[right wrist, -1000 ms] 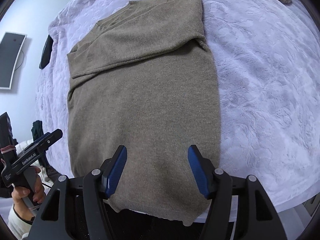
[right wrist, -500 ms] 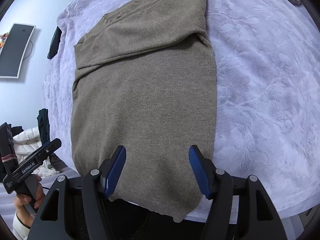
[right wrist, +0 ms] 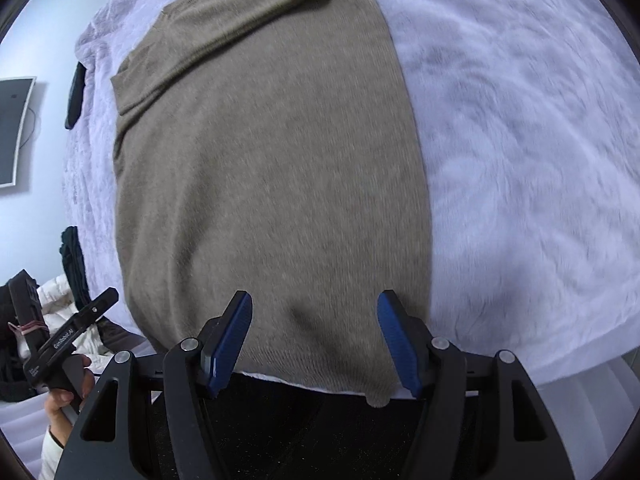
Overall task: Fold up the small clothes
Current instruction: 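Move both tools to the sweater hem, then grasp the sweater hem with both tools and lift it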
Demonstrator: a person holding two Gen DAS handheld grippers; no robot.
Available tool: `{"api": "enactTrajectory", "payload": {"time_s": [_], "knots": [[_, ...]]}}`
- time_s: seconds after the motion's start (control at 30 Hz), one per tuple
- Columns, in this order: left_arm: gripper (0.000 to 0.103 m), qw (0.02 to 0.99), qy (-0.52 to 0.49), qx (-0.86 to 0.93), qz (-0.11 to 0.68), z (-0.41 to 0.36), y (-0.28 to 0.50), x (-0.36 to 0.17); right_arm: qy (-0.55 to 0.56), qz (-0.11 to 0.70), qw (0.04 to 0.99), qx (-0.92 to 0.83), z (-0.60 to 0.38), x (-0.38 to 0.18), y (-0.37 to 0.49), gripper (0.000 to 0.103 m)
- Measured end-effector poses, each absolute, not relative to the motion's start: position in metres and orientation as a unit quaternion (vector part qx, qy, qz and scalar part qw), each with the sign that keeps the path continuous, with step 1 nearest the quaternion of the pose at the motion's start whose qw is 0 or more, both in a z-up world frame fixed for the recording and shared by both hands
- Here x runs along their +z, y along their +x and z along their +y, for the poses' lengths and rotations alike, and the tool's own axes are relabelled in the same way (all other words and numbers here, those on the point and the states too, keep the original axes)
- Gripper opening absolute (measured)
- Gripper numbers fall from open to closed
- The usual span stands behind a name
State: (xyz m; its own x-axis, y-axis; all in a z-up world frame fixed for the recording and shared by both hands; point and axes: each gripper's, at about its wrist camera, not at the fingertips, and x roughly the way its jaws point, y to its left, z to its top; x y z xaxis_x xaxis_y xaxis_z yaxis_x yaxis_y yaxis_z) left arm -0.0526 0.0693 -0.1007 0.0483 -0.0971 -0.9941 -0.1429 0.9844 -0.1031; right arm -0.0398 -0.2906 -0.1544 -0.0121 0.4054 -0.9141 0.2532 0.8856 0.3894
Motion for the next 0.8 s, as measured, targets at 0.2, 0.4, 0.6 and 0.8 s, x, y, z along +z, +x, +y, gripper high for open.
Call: {"api": "enactTrajectory", "payload": {"time_s": [0.2, 0.4, 0.6, 0.8], "knots": [[0.092, 0.7, -0.124, -0.062, 0.7, 0.09, -0.073, -0.128, 0.229, 0.698, 0.677, 0.039, -0.29, -0.165, -0.074, 0.075], [0.092, 0.689, -0.125, -0.124, 0.703, 0.08, -0.085, -0.143, 0.237, 0.699, 0.674, 0.034, -0.302, -0.183, -0.092, 0.075], [0.092, 0.693, -0.127, -0.145, 0.695, 0.066, -0.085, -0.149, 0.292, 0.703, 0.647, 0.05, -0.304, -0.21, -0.103, 0.075], [0.092, 0.693, -0.162, -0.17, 0.682, 0.067, -0.083, -0.145, 0.333, 0.677, 0.648, 0.104, -0.294, -0.206, -0.11, 0.075]]}}
